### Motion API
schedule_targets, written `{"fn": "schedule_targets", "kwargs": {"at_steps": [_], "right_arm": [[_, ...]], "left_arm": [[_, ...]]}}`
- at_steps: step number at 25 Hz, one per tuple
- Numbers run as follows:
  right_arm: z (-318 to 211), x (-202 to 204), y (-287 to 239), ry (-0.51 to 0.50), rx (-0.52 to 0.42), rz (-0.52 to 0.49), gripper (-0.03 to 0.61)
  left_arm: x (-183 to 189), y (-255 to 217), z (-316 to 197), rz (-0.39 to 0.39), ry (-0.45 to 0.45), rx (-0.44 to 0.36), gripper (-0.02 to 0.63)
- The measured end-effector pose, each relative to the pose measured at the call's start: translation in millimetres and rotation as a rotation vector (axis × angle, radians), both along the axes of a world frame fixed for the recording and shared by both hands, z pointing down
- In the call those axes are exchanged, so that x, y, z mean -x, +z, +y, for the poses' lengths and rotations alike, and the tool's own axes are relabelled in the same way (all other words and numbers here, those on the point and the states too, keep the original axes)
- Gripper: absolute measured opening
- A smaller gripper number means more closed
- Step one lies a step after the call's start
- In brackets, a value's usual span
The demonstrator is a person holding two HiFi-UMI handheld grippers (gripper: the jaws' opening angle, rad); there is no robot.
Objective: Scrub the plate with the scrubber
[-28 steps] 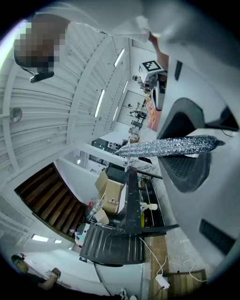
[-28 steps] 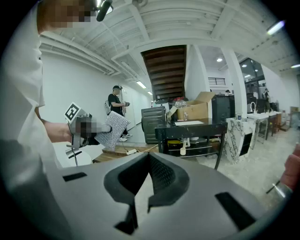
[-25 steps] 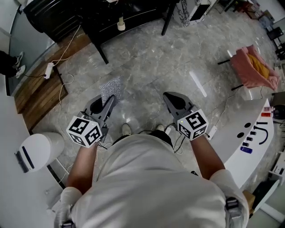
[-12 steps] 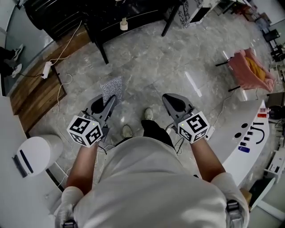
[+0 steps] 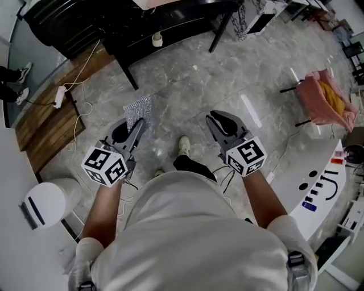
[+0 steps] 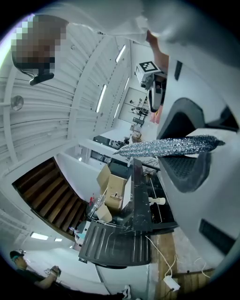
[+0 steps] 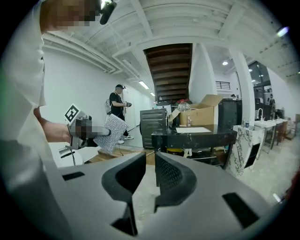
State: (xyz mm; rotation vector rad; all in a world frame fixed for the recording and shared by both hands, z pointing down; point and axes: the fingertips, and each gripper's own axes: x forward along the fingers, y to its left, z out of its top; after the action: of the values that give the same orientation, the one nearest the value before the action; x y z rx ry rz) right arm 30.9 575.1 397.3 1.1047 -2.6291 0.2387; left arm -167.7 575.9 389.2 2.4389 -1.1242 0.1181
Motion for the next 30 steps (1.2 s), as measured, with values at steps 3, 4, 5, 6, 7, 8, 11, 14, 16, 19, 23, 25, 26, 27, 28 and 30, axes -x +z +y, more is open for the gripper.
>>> {"fn": "schedule_targets", "kwargs": {"at_steps": [3, 4, 5, 6, 7, 8, 11, 14, 16, 19, 23, 25, 26, 27, 28, 30], "right_arm": [[-43.0, -18.6, -5.5, -0.014, -0.014, -0.005, 0.054], [-55.2, -25.6, -7.5, -0.019, -0.015, -0.007, 0.054], [-67.0, -32.6, -9.7, -0.024, -0.018, -0.009, 0.054], [-78.8, -39.4, -12.0, -0.030, -0.023, -0.010, 0.054], [-90.5, -46.2, -13.6, -0.037, -0.030, -0.009, 0.054], [-101.8, -52.9, -14.0, -0.044, -0.036, -0.006, 0.054], [-132.3, -72.2, -9.4, -0.065, -0.037, 0.005, 0.054], [-159.2, -84.9, -6.6, -0.066, -0.033, -0.007, 0.054], [-172.4, -90.3, -6.0, -0.062, -0.033, -0.021, 0.054], [-193.6, -96.3, -4.0, -0.056, -0.034, -0.025, 0.054], [-223.9, -98.5, 1.7, -0.037, -0.026, -0.024, 0.054], [-240.3, -95.5, 4.9, -0.030, -0.018, -0.020, 0.054], [-249.6, -93.1, 6.4, -0.029, -0.015, -0.014, 0.054], [-259.6, -90.3, 7.6, -0.030, -0.015, -0.003, 0.054], [-269.8, -87.1, 8.7, -0.032, -0.017, 0.012, 0.054], [-291.4, -80.5, 10.3, -0.037, -0.017, 0.040, 0.054]], "left_arm": [[-18.0, -6.4, -38.3, -0.005, -0.016, -0.003, 0.069], [-24.9, -8.0, -49.7, -0.007, -0.023, -0.004, 0.069], [-31.8, -9.6, -60.9, -0.012, -0.032, -0.006, 0.069], [-38.6, -11.3, -72.2, -0.017, -0.040, -0.009, 0.069], [-45.2, -12.8, -83.7, -0.021, -0.048, -0.012, 0.069], [-52.0, -13.9, -94.7, -0.023, -0.055, -0.014, 0.069], [-70.7, -14.7, -122.3, -0.025, -0.073, -0.017, 0.069], [-80.8, -17.6, -145.9, -0.034, -0.088, -0.016, 0.069], [-83.3, -18.8, -158.2, -0.041, -0.095, -0.010, 0.069], [-85.3, -19.1, -179.1, -0.040, -0.101, -0.004, 0.069], [-87.4, -16.3, -210.8, -0.032, -0.092, -0.007, 0.069], [-84.8, -14.7, -229.0, -0.019, -0.088, -0.008, 0.068], [-82.4, -14.4, -239.4, -0.011, -0.088, -0.011, 0.068], [-79.6, -14.1, -250.7, -0.003, -0.087, -0.015, 0.069], [-76.5, -13.4, -262.5, 0.004, -0.085, -0.017, 0.068], [-69.8, -10.9, -287.7, 0.013, -0.078, -0.018, 0.067]]}}
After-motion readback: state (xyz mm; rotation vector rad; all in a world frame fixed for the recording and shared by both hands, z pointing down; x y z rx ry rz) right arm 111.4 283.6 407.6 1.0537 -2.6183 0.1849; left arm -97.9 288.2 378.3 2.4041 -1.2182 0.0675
